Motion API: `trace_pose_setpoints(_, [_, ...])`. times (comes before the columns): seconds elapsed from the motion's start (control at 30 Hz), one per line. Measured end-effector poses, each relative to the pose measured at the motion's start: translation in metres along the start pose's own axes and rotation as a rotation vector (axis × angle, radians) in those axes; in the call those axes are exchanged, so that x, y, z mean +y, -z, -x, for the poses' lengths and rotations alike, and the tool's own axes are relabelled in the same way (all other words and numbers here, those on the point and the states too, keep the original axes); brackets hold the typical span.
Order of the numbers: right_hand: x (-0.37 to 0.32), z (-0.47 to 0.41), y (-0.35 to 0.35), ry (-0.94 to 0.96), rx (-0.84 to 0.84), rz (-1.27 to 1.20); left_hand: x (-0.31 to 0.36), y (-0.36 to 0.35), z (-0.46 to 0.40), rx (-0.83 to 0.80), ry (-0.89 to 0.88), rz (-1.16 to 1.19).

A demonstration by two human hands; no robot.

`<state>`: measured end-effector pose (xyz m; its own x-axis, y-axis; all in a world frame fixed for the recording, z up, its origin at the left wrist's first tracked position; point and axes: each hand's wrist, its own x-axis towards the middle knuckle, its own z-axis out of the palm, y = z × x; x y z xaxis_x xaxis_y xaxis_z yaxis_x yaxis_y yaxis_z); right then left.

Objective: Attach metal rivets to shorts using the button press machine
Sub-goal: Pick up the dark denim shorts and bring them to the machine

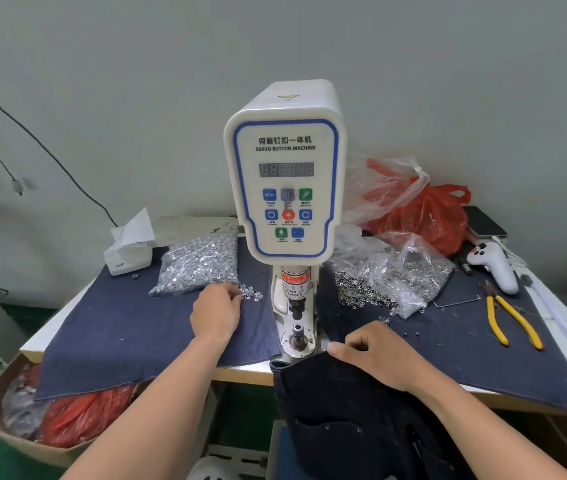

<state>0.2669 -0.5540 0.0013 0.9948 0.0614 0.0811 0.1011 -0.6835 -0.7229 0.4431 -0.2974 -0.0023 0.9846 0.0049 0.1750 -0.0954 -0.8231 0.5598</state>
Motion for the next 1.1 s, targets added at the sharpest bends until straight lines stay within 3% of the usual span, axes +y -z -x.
trace_pose_setpoints(0.37, [0.002, -0.001, 0.000, -0.018, 0.001, -0.037, -0.006, 0.001, 0.003, 0.075, 0.064, 0.131])
trace_pose_setpoints(0.57, [0.003, -0.001, 0.001, -0.015, -0.002, -0.043, -0.001, 0.019, 0.018, -0.004, 0.025, 0.378])
trace_pose_setpoints(0.7, [0.004, -0.002, 0.000, -0.015, 0.001, -0.057, 0.020, 0.023, 0.058, -0.185, -0.036, 0.664])
trace_pose_setpoints(0.8, [0.004, -0.002, 0.001, -0.013, 0.001, -0.060, 0.034, 0.020, 0.085, -0.245, -0.156, 0.605])
trace_pose_setpoints(1.1, [0.003, -0.001, 0.000, -0.018, -0.001, -0.062, 0.048, 0.021, 0.099, -0.270, -0.133, 0.576])
